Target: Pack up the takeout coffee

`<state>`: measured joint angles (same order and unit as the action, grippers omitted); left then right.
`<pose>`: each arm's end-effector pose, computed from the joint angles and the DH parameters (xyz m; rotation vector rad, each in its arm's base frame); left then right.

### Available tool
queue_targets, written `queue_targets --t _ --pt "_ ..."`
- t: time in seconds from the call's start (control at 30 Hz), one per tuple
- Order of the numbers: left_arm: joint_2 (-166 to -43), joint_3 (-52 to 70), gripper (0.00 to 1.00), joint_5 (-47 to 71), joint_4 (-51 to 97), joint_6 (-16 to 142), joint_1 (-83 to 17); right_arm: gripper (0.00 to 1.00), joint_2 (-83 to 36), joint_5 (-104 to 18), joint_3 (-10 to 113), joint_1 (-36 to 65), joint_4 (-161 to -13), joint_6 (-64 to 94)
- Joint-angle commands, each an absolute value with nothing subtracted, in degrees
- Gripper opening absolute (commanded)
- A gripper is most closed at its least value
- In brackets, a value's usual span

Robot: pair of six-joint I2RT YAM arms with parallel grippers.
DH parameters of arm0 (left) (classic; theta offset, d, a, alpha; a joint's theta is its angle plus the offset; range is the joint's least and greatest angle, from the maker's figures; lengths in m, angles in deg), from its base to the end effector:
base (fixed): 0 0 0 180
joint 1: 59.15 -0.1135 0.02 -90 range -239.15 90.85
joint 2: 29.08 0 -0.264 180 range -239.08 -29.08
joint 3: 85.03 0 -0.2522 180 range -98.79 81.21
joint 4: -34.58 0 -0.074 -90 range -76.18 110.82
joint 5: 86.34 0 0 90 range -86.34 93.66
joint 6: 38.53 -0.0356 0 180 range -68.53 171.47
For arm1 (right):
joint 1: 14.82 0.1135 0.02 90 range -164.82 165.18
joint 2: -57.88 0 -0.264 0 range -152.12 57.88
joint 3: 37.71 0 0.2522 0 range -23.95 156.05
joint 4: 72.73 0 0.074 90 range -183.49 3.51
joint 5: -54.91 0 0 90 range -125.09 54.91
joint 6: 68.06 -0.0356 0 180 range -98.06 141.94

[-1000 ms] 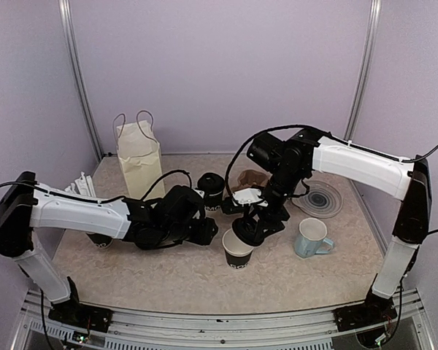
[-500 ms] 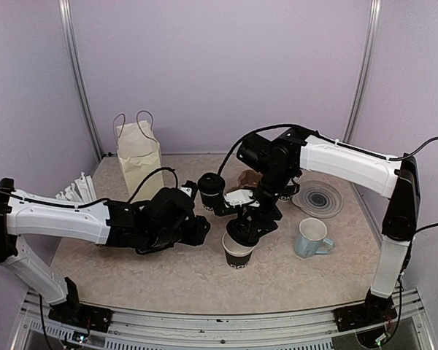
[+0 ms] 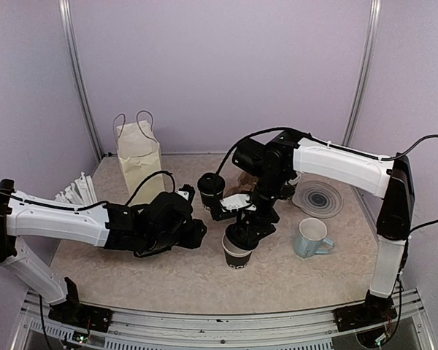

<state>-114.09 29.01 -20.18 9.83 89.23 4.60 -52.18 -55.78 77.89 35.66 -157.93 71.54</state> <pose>0.1510 -0.2738 0.2204 0.3137 2.2751 -0.4501 0.2326 0.3018 0.2803 -2.2675 1.8371 0.5346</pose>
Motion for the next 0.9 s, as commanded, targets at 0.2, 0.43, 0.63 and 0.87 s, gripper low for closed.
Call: queue_targets --t 0.2,0.43,0.63,0.87 --pt "-112.59 29.88 0.55 -20.86 10.20 90.06 4.91 0.62 -54.39 -54.74 79.62 37.20 -159.40 70.38" --pt "-112.74 30.12 0.56 -21.52 9.83 90.46 4.84 0.62 -55.86 -54.13 81.04 37.86 -159.42 69.32" --pt "-112.72 30.99 0.56 -21.82 9.16 91.80 4.75 0.62 -56.47 -52.23 81.04 39.54 -159.40 68.59" --pt "-111.56 32.20 0.56 -21.90 7.82 95.52 4.17 0.65 -56.33 -47.05 78.40 42.51 -157.56 67.15"
